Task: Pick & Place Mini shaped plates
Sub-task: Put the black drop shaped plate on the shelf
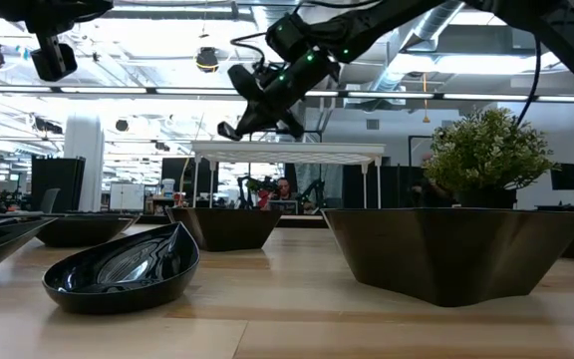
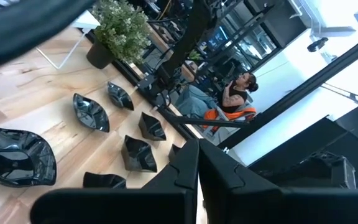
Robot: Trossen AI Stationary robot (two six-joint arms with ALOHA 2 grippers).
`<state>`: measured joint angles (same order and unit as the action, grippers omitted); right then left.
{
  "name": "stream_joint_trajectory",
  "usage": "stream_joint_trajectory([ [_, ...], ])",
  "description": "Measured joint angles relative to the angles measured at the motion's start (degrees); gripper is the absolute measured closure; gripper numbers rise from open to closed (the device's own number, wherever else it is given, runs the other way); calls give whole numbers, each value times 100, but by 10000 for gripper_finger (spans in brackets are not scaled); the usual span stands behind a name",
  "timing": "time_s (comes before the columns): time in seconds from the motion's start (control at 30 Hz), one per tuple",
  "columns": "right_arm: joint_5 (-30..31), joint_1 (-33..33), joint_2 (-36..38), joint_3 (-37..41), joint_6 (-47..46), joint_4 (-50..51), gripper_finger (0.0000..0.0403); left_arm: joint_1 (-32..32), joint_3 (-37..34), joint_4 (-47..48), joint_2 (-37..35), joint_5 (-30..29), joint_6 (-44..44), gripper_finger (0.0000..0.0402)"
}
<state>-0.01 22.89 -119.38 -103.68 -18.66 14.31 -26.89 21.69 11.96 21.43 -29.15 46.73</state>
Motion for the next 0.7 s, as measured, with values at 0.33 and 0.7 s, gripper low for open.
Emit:
stream_joint_trajectory([
  [0.33,6,47,0,2,62,141,393,0,0,-48,0,-85,-23,390],
  [0.7,26,66,0,2,107,157,383,-2,0,-79,0,-85,-1522,390],
])
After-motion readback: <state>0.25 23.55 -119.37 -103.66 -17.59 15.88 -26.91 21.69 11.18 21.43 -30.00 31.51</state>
